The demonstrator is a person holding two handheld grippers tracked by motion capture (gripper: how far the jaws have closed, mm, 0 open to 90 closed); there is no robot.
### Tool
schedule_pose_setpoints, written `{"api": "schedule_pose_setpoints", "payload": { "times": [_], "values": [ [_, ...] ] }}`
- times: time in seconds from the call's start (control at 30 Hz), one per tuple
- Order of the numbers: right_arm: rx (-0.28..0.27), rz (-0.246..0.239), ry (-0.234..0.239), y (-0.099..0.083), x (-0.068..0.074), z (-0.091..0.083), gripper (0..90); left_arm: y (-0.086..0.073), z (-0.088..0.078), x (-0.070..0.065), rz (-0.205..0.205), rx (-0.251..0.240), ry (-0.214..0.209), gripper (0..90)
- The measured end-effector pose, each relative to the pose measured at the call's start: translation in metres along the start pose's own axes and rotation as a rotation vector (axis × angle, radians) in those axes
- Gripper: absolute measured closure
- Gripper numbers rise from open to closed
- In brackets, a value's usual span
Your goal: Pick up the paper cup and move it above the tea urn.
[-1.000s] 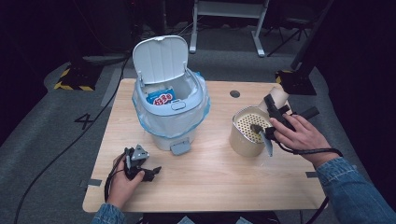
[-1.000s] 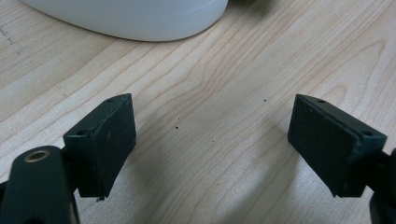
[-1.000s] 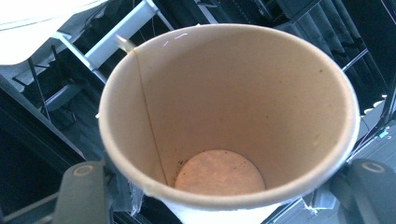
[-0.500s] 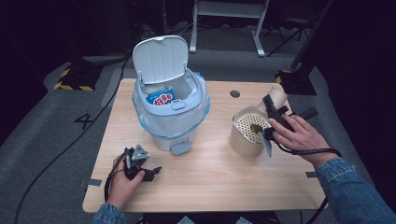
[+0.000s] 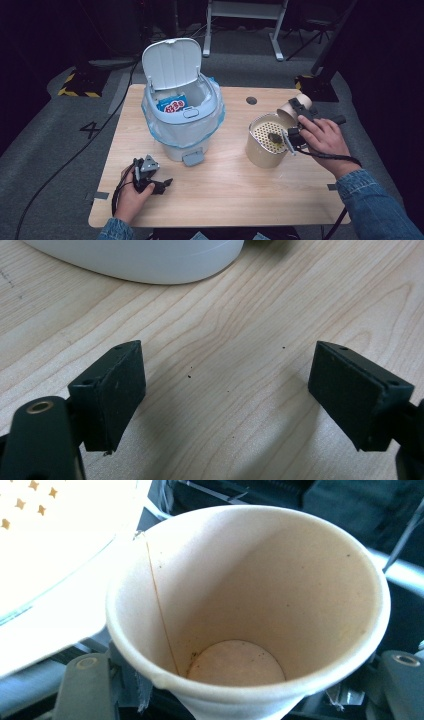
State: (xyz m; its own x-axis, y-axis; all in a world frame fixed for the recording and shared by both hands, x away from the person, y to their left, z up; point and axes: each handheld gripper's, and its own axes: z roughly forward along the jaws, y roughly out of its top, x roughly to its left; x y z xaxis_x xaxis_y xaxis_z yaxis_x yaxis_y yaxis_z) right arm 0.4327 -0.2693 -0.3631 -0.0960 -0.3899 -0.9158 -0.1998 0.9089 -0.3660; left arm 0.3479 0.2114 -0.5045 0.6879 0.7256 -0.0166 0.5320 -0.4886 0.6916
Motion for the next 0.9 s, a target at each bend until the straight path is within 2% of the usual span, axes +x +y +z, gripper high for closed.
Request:
{"api": "schedule_pose_setpoints", "payload": {
  "times": [0.03,0.13,0.17,0.23,0.27,0.43,0.57,0.63,0.7,0.73,0.8,0.83,0.9],
  "values": [
    [-0.008,0.047,0.012,-0.003,-0.001,0.001,29.8,0.000,0.000,0.000,0.002,0.001,-0.001,15.7],
    [-0.065,0.277,0.076,-0.015,-0.008,0.002,29.6,0.000,0.000,0.000,0.000,0.002,-0.003,15.6],
    [-0.075,0.307,0.087,-0.017,-0.009,0.003,29.6,0.000,0.000,0.000,0.001,0.001,-0.003,15.6],
    [-0.111,0.468,0.133,-0.024,-0.011,0.004,29.5,0.000,0.000,0.001,0.000,0.002,-0.006,15.5],
    [-0.124,0.571,0.166,-0.028,-0.012,0.004,29.5,0.000,0.000,0.001,0.000,0.001,-0.007,15.4],
    [-0.181,0.896,0.276,-0.040,-0.010,0.007,29.4,0.000,0.000,0.001,0.000,0.002,-0.007,15.4],
    [-0.242,1.126,0.364,-0.047,-0.007,0.009,29.5,0.000,0.000,0.001,0.002,0.000,-0.010,15.3],
    [-0.268,1.268,0.441,-0.050,-0.005,0.010,29.4,0.000,0.000,0.002,0.003,0.000,-0.011,15.2],
    [-0.297,1.383,0.498,-0.053,-0.002,0.012,29.4,0.000,0.000,0.002,0.004,0.000,-0.012,15.1],
    [-0.292,1.473,0.557,-0.056,-0.001,0.013,29.2,0.000,0.000,0.002,0.004,0.000,-0.012,15.1],
    [-0.306,1.595,0.634,-0.060,0.001,0.015,29.1,0.000,0.000,0.002,0.004,0.000,-0.012,15.1],
    [-0.321,1.631,0.653,-0.063,0.003,0.015,29.1,0.000,0.000,0.002,0.004,0.000,-0.012,15.1],
    [-0.348,1.671,0.686,-0.067,0.007,0.017,29.2,0.000,0.000,0.002,0.004,0.000,-0.012,15.1]
  ]
}}
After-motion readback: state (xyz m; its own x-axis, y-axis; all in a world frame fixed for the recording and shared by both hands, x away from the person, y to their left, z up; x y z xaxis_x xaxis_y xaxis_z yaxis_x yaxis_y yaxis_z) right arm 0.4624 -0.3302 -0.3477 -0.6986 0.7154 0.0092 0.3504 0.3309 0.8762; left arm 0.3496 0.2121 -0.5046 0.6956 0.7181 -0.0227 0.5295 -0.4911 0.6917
